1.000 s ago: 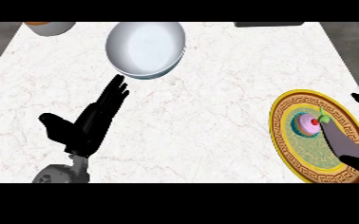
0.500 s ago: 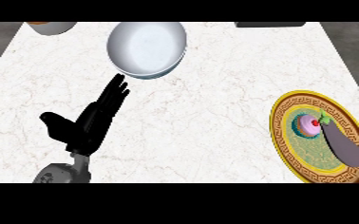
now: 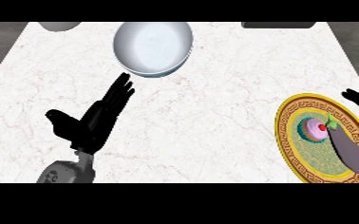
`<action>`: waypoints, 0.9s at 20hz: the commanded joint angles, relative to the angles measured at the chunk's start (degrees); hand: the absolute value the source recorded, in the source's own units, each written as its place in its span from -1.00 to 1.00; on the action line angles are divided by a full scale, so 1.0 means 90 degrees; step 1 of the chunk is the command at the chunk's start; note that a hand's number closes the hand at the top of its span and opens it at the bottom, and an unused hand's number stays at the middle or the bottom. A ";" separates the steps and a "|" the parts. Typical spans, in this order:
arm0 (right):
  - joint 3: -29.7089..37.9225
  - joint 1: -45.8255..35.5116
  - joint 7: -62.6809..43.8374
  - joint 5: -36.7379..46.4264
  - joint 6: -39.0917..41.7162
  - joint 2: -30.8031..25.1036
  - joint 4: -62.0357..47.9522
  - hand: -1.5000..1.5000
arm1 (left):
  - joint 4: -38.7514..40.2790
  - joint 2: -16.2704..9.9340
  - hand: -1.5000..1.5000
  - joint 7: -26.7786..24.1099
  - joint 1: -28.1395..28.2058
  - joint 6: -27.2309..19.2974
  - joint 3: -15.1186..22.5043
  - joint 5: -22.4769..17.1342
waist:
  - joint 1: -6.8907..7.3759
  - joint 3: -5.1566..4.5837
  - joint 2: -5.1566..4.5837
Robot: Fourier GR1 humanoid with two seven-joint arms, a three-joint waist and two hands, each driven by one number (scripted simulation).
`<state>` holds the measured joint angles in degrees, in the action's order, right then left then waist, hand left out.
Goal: Pick the cupcake from the plate and place it in the bowl
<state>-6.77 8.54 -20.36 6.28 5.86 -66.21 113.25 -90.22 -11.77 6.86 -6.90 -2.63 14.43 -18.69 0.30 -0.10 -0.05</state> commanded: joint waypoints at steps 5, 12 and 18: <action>-0.0476 -0.0972 -0.1249 0.0436 0.1011 0.0673 -0.0557 -1.00 | 0.0334 0.0277 0.00 0.0053 -0.0390 -0.0016 -0.0116 0.0245 | 0.0001 0.0009 -0.0008; -0.0694 -0.0952 -0.1495 0.1193 0.1571 0.1287 -0.0724 -1.00 | 0.0477 0.0335 0.00 -0.0038 -0.0279 0.0295 -0.0365 0.0168 | -0.0054 0.0009 0.0005; -0.0574 -0.1404 -0.1340 0.1822 0.2105 0.2042 -0.0990 -1.00 | -0.0029 0.0463 0.00 0.0054 0.0145 0.0259 -0.0253 0.0510 | -0.0017 0.0010 0.0008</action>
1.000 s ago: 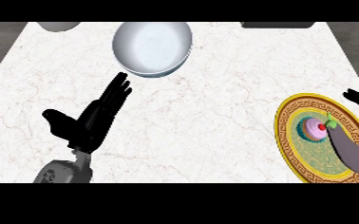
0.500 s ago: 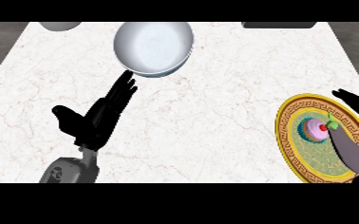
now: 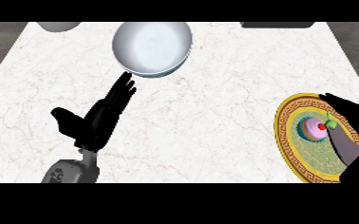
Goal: Pick the cupcake from the plate and place it in the bowl
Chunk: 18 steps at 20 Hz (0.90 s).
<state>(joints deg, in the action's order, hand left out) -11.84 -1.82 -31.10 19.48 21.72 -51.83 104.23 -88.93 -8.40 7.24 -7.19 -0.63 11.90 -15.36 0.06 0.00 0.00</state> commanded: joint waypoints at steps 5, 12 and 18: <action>-0.0068 -0.0448 0.0197 0.1204 0.0297 0.1136 -0.0675 -1.00 | -0.0240 0.0075 0.00 0.0255 0.0063 0.0241 -0.0196 0.0098 | 0.0011 0.0000 -0.0001; 0.0391 -0.0166 0.0789 0.1873 0.0395 0.1602 -0.0899 -1.00 | -0.0407 0.0141 0.00 0.0353 0.0208 0.0425 -0.0398 0.0196 | -0.0006 0.0000 0.0004; 0.0679 -0.0223 0.0963 0.2390 0.0345 0.1995 -0.1062 -1.00 | -0.0505 0.0177 0.00 0.0330 0.0359 0.0635 -0.0598 0.0138 | -0.0004 0.0000 0.0005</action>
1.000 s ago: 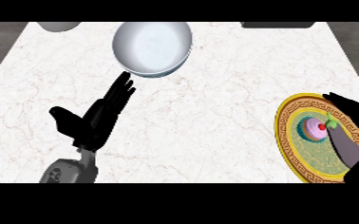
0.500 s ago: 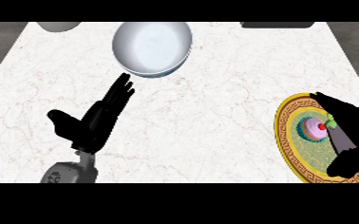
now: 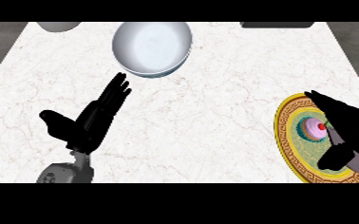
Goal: Pick the cupcake from the plate and place it in the bowl
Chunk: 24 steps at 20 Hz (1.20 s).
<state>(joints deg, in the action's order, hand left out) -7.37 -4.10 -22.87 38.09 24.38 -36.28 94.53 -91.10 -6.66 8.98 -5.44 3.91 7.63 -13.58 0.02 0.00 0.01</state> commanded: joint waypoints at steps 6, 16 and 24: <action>0.0272 0.0328 0.0705 0.0834 -0.0364 0.0603 -0.0486 -1.00 | 0.0474 0.0167 0.00 -0.0113 -0.0211 0.0195 -0.0231 0.0183 | -0.0023 -0.0001 0.0000; 0.0357 -0.0363 0.1555 0.1298 -0.0633 0.0996 -0.1183 1.00 | 0.0102 0.0294 0.00 0.0416 -0.0447 0.0157 -0.0326 0.0151 | 0.0000 0.0000 -0.0002; 0.0463 -0.0540 0.2045 0.1885 -0.0874 0.1287 -0.1661 1.00 | 0.0278 0.0475 0.00 0.0069 -0.0285 0.0194 -0.0255 0.0498 | -0.0003 -0.0001 -0.0001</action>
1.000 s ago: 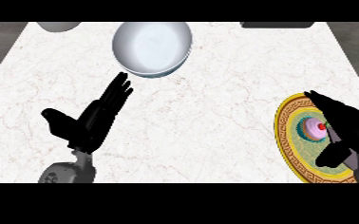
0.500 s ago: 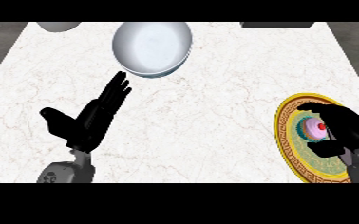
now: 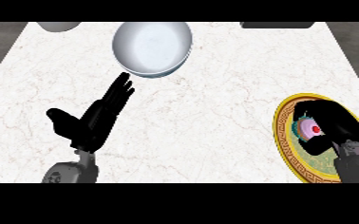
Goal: Pick the cupcake from the plate and place it in the bowl
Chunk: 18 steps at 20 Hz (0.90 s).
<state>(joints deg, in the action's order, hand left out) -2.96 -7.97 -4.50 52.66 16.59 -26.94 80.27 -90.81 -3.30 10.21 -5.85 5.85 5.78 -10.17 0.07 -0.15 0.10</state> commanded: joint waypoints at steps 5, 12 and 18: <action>-0.1508 -0.0440 -0.1421 0.1096 0.0353 0.1452 0.0855 1.00 | 0.0189 0.0004 0.00 -0.0206 0.0120 0.0235 0.0024 0.0002 | 0.0171 0.0003 -0.0015; -0.3735 -0.1567 -0.3409 0.1363 0.0534 0.2957 0.0299 1.00 | 0.0291 0.0239 0.00 -0.0022 -0.0372 0.0207 0.0371 0.0151 | 0.0743 -0.0003 -0.0078; -0.4778 -0.2725 -0.5403 0.0552 -0.0276 0.2985 0.0290 1.00 | 0.0255 0.0142 0.00 0.0178 -0.0570 0.0240 0.0243 0.0058 | 0.0727 0.0012 -0.0053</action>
<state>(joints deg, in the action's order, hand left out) -40.34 -26.14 -43.21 61.07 17.27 -1.20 83.30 -88.58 -1.56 10.69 -9.31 7.75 8.31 -9.48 6.33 -0.11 -0.36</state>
